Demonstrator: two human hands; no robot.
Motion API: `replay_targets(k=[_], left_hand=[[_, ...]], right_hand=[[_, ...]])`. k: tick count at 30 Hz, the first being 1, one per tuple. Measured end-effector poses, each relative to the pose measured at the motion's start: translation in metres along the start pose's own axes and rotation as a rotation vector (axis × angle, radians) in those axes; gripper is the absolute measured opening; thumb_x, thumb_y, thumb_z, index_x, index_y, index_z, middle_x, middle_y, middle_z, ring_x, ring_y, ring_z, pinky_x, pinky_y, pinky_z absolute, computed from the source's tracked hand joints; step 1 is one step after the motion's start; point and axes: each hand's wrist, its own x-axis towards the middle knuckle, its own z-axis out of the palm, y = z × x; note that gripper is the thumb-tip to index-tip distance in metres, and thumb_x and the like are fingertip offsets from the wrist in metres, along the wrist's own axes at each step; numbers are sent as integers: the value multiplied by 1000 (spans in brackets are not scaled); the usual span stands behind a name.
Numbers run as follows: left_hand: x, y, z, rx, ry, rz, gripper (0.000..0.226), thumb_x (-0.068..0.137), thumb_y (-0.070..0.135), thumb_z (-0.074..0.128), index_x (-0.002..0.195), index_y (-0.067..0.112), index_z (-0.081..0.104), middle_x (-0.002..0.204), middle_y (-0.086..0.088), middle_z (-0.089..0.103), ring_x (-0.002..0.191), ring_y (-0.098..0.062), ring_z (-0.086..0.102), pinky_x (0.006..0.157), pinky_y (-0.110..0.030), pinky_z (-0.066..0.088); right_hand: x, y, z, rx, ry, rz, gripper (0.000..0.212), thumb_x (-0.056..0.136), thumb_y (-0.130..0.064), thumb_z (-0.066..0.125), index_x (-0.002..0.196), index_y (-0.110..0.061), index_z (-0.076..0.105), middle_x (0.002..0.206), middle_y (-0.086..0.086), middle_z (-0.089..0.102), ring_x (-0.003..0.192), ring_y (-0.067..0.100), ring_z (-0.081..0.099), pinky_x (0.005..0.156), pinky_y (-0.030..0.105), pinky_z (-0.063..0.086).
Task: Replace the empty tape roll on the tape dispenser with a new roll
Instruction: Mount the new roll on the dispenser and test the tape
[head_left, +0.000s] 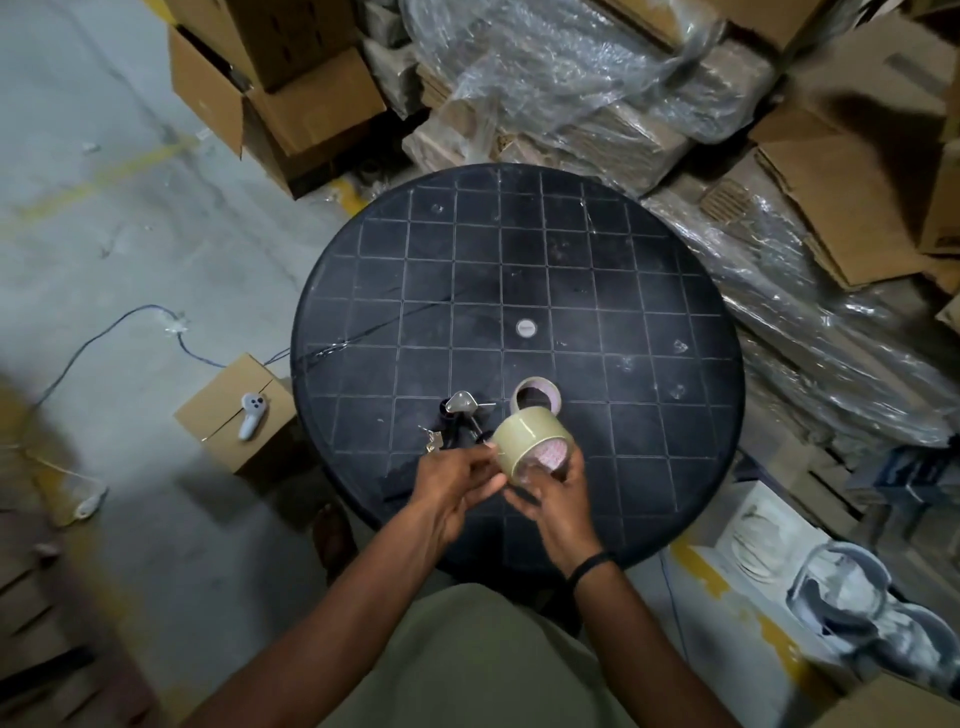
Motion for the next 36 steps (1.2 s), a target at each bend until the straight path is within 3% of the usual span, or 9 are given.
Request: replay_targets(k=[3, 7, 10, 13, 17, 21, 25, 31, 36], left_hand=[[11, -18, -16, -28, 92, -55, 6, 91, -3, 63, 91, -3, 69, 71, -12, 75, 67, -21, 73, 58, -29, 63], [20, -34, -31, -23, 139, -107, 12, 91, -7, 59, 96, -5, 69, 81, -16, 76, 61, -18, 75, 56, -28, 62], [25, -33, -34, -13, 158, -105, 11, 89, -10, 59, 92, -7, 69, 74, -16, 75, 59, -20, 73, 54, -28, 62], [28, -28, -34, -11, 169, -95, 11, 87, -12, 58, 86, -8, 69, 63, -14, 73, 54, -21, 71, 55, -28, 62], [35, -19, -36, -45, 166, -77, 9, 85, -14, 59, 87, -11, 68, 66, -19, 73, 63, -27, 71, 56, -31, 63], [40, -9, -37, -60, 163, -49, 11, 83, -15, 60, 90, -11, 68, 73, -23, 74, 59, -27, 73, 53, -31, 63], [42, -4, -32, -90, 164, -31, 10, 83, -19, 57, 82, -13, 65, 63, -22, 71, 50, -25, 72, 52, -30, 62], [50, 14, -46, -109, 207, -7, 9, 79, -20, 59, 82, -13, 65, 68, -24, 71, 50, -26, 71, 45, -25, 58], [62, 27, -55, -28, 214, -22, 7, 79, -18, 62, 81, -12, 65, 68, -23, 71, 48, -26, 71, 42, -26, 56]], right_hand=[[3, 11, -1, -99, 146, -38, 43, 94, 2, 57, 121, -30, 52, 119, 0, 61, 108, 29, 64, 66, 41, 63], [9, 20, -4, -303, 210, -91, 61, 90, 6, 55, 93, -55, 59, 110, -3, 65, 105, 31, 65, 70, 55, 63], [14, 28, -9, -483, 228, -168, 58, 87, 1, 57, 101, -55, 58, 111, -8, 68, 104, 28, 67, 79, 61, 60], [10, 17, -1, -631, 254, -245, 49, 86, -1, 56, 109, -44, 57, 104, -7, 69, 98, 26, 68, 83, 51, 60], [6, 5, 4, -767, 274, -332, 42, 88, -1, 56, 120, -29, 60, 97, -4, 66, 91, 25, 64, 79, 39, 57], [7, 0, 8, -767, 274, -332, 40, 90, -3, 56, 122, -28, 59, 94, -2, 65, 89, 26, 65, 73, 31, 51], [9, -5, 12, -858, 268, -435, 42, 89, -2, 56, 123, -26, 60, 94, 7, 70, 80, 25, 60, 66, 25, 38], [19, -6, -3, -1046, 262, -531, 44, 92, -1, 51, 127, -26, 61, 119, 5, 71, 105, 29, 66, 82, 33, 51], [26, -6, 2, -1241, 169, -518, 56, 89, 4, 50, 136, -26, 57, 130, 7, 62, 113, 30, 61, 91, 37, 49]])
